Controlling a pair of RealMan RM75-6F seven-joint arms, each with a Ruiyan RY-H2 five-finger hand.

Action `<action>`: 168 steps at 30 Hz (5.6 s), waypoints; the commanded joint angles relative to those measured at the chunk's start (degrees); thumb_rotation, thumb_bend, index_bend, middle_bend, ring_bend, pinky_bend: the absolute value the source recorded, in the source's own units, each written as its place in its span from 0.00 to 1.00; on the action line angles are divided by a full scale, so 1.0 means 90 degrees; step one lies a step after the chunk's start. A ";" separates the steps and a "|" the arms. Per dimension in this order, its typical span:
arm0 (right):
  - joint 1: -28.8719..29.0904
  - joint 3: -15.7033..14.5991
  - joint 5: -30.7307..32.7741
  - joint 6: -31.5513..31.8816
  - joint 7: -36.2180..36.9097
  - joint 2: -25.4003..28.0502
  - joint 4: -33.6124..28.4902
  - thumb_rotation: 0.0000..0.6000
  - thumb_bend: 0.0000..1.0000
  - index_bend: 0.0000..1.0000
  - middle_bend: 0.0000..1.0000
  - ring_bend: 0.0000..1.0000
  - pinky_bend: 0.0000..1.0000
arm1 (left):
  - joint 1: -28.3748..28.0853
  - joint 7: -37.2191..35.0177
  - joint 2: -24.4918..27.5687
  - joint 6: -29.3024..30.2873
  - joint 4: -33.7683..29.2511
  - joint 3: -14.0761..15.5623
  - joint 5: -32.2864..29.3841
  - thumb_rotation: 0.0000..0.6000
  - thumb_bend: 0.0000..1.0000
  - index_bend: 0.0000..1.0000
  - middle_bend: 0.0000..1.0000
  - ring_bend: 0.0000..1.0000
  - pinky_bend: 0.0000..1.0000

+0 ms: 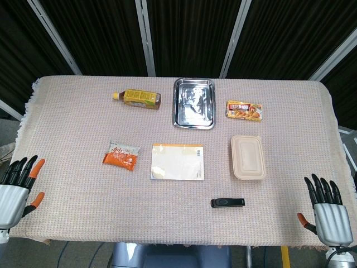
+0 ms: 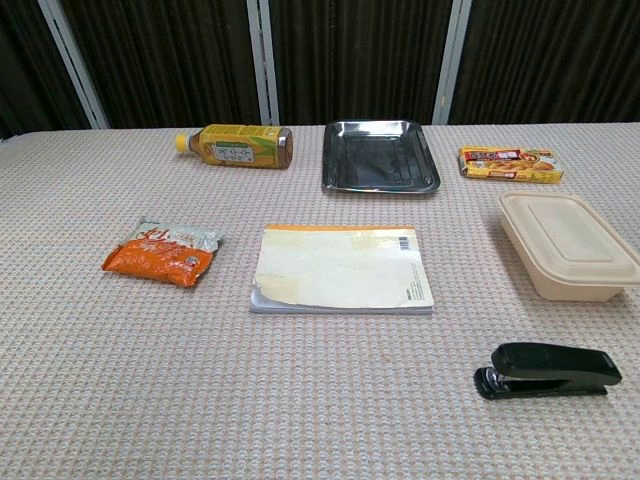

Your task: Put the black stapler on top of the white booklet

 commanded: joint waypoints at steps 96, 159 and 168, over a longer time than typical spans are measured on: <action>0.3792 0.1689 0.1534 -0.3742 -0.2725 -0.3647 0.0811 1.00 0.37 0.70 0.52 0.60 0.74 | -0.1327 -0.0165 -0.0150 -0.2303 0.0439 -0.0667 -0.2182 1.00 0.31 0.00 0.00 0.00 0.10; 0.2355 0.0265 0.0934 -0.0112 -0.1391 -0.0411 -0.0147 1.00 0.18 0.00 0.00 0.00 0.07 | -0.0994 -0.0156 -0.0015 -0.1370 0.0100 -0.0458 -0.1831 1.00 0.31 0.00 0.00 0.00 0.10; 0.1193 -0.0010 0.1481 0.0407 0.0156 -0.0371 0.0823 1.00 0.18 0.02 0.00 0.00 0.00 | -0.0596 0.0248 -0.0100 -0.0488 -0.0219 -0.0207 -0.1178 1.00 0.31 0.00 0.00 0.00 0.10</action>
